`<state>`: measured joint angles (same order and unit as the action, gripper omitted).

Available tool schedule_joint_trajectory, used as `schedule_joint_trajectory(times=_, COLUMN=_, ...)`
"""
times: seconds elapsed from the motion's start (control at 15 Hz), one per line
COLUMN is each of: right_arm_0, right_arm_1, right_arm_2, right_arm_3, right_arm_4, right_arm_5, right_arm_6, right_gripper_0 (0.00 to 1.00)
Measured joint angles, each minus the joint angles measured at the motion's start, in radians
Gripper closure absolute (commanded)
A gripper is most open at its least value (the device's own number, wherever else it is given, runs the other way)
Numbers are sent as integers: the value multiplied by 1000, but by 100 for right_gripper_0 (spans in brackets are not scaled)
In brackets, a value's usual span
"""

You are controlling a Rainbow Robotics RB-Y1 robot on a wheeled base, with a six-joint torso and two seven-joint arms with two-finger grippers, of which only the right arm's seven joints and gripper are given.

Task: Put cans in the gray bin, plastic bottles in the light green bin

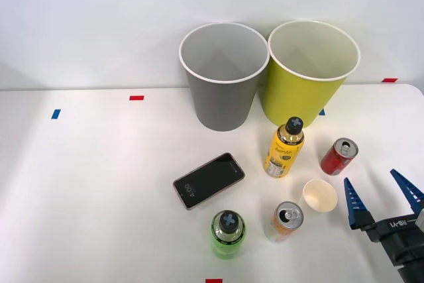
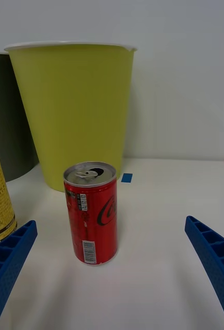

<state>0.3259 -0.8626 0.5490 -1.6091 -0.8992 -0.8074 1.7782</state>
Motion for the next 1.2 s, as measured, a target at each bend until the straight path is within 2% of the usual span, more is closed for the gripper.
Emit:
schedule_joint_trajectory(times=0.53, right_arm_0=-26, right_arm_1=-37, right_arm_2=2, right_arm_3=0, right_arm_4=-16, right_arm_5=43, right_arm_6=10, right_gripper_0=0)
schedule_joint_trajectory(times=0.87, right_arm_0=-65, right_arm_1=-30, right_arm_2=4, right_arm_3=6, right_arm_4=-21, right_arm_5=63, right_arm_6=3, right_gripper_0=0)
schedule_joint_trajectory(times=1.2, right_arm_0=-157, right_arm_1=-17, right_arm_2=69, right_arm_3=107, right_arm_4=-11, right_arm_5=35, right_arm_6=-14, right_gripper_0=0)
